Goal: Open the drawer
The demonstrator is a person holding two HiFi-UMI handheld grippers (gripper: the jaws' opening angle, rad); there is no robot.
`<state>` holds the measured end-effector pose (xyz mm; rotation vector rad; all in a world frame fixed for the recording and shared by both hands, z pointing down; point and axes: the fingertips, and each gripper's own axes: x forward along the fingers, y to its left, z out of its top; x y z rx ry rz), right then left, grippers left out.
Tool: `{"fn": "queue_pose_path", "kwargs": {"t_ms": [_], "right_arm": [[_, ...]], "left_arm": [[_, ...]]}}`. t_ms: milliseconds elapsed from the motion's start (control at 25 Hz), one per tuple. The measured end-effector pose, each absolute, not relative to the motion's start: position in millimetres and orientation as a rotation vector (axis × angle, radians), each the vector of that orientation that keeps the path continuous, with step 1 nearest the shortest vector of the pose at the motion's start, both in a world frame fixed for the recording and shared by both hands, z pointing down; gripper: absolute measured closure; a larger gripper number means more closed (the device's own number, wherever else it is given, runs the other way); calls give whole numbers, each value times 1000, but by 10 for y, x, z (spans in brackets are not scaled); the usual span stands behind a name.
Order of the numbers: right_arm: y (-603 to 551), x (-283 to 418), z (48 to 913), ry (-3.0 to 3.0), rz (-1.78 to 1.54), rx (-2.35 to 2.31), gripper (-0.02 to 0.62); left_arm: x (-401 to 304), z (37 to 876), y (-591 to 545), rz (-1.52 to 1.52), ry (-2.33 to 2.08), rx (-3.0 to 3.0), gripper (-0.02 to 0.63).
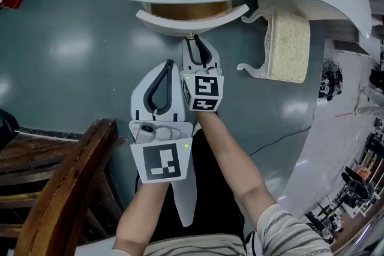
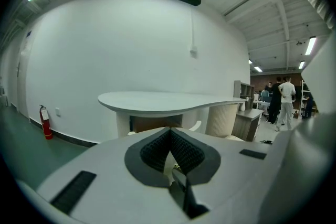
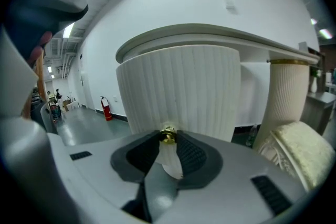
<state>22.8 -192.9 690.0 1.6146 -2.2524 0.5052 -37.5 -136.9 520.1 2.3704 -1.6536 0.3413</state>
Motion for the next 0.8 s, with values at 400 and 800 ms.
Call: {"fn": "queue_pose_path", "kwargs": {"t_ms": [400,800], "right_arm": [[-1620,258,6910,-2243,525,1599,488],[-1352,299,6938,-2222,547,1608,488]], "left_arm": [[-356,5195,-1235,359,-1651,2383,601],[-295,5165,-1127,361,-1648,2395,601]]}}
